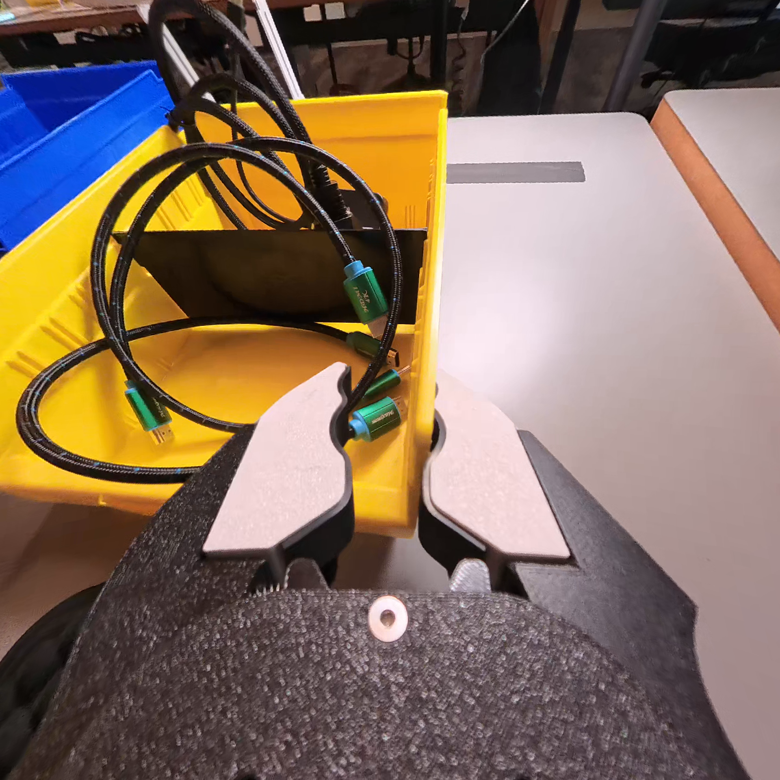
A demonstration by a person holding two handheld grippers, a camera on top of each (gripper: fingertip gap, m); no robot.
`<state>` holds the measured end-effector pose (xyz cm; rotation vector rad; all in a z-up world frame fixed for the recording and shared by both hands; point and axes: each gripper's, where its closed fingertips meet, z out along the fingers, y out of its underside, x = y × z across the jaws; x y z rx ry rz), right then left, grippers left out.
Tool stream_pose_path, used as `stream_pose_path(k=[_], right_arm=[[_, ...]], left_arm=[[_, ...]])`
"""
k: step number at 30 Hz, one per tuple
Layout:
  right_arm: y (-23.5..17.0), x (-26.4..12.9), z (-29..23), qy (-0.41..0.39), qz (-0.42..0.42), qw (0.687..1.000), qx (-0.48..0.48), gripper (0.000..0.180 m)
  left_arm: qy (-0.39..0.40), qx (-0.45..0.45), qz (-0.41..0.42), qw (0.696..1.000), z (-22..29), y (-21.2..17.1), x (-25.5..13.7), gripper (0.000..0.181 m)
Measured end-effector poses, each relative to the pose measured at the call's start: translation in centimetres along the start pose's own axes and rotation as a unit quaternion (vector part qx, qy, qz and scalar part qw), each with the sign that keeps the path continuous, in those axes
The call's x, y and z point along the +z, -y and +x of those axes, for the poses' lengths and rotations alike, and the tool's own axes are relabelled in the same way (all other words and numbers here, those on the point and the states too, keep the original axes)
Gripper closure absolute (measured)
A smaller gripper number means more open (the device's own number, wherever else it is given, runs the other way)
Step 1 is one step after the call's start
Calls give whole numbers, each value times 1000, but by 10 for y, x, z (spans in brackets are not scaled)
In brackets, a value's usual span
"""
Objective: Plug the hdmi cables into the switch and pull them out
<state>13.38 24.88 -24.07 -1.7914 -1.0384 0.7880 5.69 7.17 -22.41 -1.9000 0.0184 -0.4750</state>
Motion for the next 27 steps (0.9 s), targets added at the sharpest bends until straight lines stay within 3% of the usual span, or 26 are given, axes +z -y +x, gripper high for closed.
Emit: stream_pose_path(k=[5, 7, 9, 11, 16, 18, 23, 27], right_arm=[[0, -1, 7, 0, -2, 1000, 11, 167], [-1, -3, 7, -10, -15, 1000, -10, 175], [-4, -7, 3, -19, -24, 999, -30, 175], [-8, -13, -8, -16, -25, 999, -40, 173], [-6, -14, -18, -18, -11, 999, -50, 165], [-3, -10, -12, -42, -10, 998, -47, 170], [5, -32, -16, -84, 24, 995, -44, 173], [32, -72, -40, -97, 81, 990, -59, 171]], left_arm=[[-12, 1, 6, 1000, 12, 1, 7, 103], [23, 16, 1, 1000, 11, -2, 19, 102], [93, 39, 11, 995, 0, -2, 24, 105], [163, 49, 27, 985, -16, -2, 18, 122], [236, 54, 52, 969, -39, 4, 11, 149], [264, 62, 53, 961, -45, 8, 14, 152], [271, 67, 63, 958, -41, 17, 13, 158], [272, 101, 99, 952, -18, 40, -14, 161]])
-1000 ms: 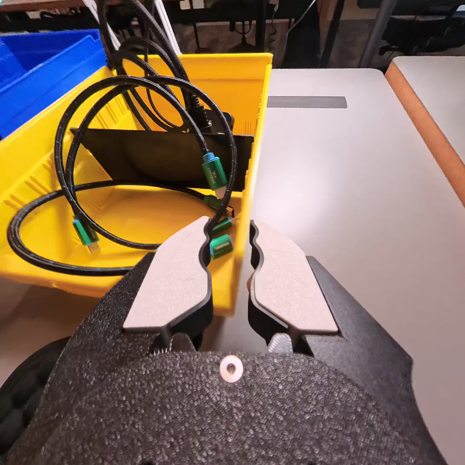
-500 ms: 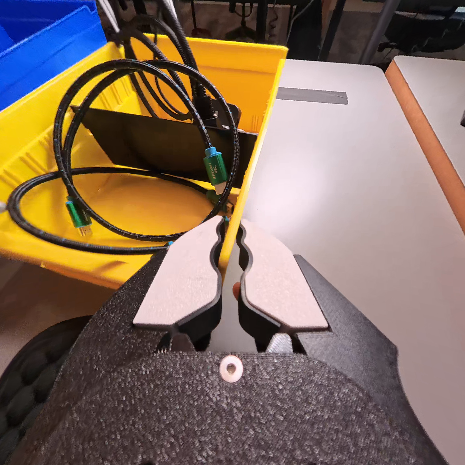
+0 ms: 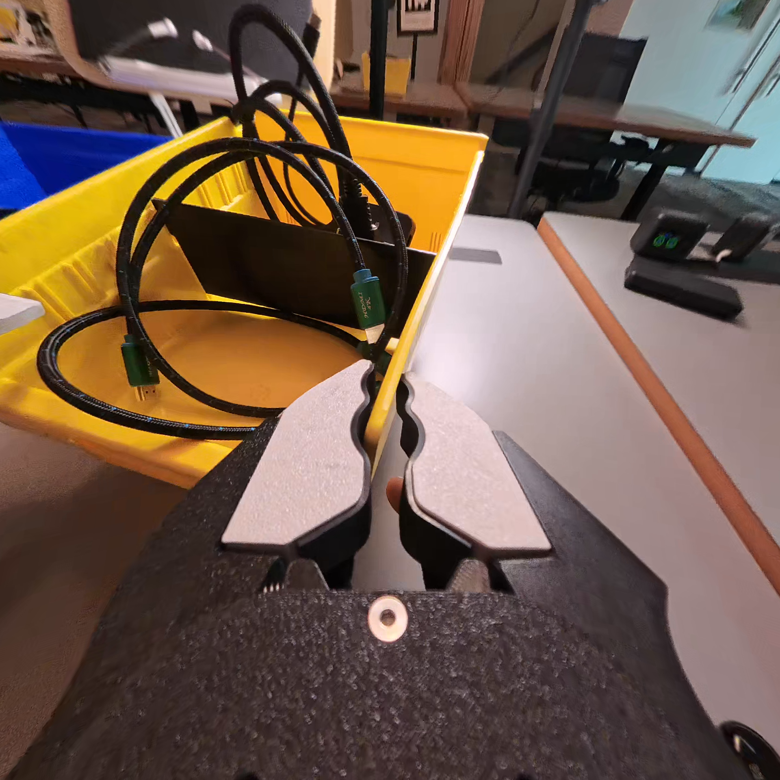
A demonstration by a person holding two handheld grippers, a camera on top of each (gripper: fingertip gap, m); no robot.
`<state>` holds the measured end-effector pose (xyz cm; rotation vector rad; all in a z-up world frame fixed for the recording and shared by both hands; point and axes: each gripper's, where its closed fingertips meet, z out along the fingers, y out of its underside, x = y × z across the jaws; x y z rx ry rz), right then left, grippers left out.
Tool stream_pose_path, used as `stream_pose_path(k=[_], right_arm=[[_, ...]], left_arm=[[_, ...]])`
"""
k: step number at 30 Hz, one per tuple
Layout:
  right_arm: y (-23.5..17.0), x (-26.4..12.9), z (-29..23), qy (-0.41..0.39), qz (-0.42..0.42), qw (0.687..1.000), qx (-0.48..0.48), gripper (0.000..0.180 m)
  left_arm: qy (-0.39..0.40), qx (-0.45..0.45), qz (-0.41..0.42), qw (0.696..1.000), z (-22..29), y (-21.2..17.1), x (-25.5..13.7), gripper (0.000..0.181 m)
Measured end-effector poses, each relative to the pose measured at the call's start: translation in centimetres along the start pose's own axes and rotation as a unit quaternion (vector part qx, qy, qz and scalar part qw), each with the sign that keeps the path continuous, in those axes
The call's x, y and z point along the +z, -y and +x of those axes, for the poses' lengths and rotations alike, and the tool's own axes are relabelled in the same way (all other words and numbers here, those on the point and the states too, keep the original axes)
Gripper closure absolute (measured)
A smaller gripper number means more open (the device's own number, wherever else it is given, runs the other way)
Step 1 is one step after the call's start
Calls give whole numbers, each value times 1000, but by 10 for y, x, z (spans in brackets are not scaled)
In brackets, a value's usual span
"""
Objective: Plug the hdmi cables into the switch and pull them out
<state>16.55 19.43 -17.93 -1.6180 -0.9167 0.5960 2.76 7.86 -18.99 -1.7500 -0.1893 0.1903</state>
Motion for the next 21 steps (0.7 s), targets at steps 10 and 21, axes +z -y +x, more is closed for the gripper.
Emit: stream_pose_path(k=[10, 21], right_arm=[[127, -25, -138, 147, 105, 983, 4, 168], [125, 20, -394, 364, 52, 930, -2, 169]], left_arm=[[135, 39, 77, 987, -84, 99, -148, 162], [368, -18, 38, 929, -238, 55, -326, 165]])
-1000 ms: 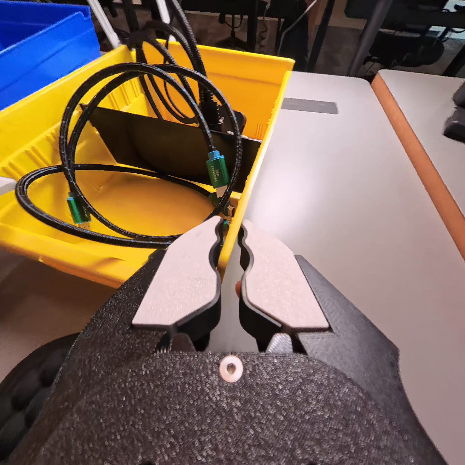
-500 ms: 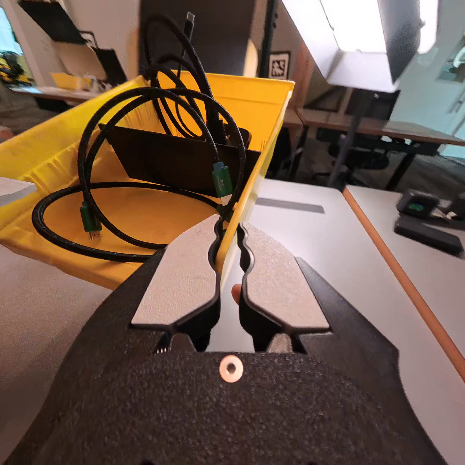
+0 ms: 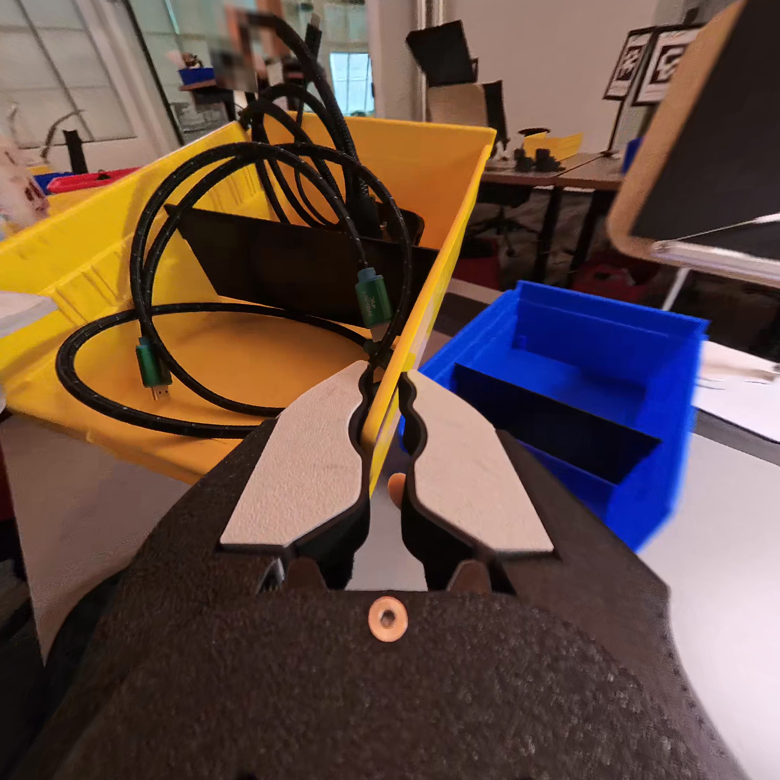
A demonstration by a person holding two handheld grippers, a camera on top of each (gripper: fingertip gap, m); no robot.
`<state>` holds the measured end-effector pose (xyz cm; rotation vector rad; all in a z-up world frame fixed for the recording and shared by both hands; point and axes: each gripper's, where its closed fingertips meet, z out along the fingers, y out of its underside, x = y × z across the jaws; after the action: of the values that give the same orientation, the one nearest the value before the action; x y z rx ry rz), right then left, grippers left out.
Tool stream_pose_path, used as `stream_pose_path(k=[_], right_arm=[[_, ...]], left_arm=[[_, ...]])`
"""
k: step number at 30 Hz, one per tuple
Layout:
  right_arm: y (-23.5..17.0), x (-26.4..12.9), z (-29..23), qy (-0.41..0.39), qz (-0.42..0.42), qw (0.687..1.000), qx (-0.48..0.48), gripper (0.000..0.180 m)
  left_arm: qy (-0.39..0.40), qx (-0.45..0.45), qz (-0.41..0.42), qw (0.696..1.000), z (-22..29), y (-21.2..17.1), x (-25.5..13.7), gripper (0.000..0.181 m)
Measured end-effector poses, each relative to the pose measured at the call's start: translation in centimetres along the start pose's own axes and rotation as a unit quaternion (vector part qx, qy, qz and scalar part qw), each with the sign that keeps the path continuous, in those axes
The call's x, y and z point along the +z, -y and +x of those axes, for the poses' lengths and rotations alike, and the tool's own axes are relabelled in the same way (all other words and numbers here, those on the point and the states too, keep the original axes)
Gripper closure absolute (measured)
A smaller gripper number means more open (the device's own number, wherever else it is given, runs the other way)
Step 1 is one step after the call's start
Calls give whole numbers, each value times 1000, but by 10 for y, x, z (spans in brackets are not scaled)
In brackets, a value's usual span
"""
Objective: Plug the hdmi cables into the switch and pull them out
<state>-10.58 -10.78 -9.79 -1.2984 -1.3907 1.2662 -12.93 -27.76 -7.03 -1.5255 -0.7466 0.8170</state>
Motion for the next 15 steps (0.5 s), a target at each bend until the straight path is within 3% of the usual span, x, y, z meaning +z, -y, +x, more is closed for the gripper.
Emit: stream_pose_path(k=[7, 15], right_arm=[[-60, 76, -41, 36, -66, 997, 13, 170], [-118, 94, -17, 20, -137, 990, 2, 166]], left_arm=[[49, -37, -53, 997, -69, -66, 10, 165], [14, -75, -90, 993, -65, -135, 51, 165]])
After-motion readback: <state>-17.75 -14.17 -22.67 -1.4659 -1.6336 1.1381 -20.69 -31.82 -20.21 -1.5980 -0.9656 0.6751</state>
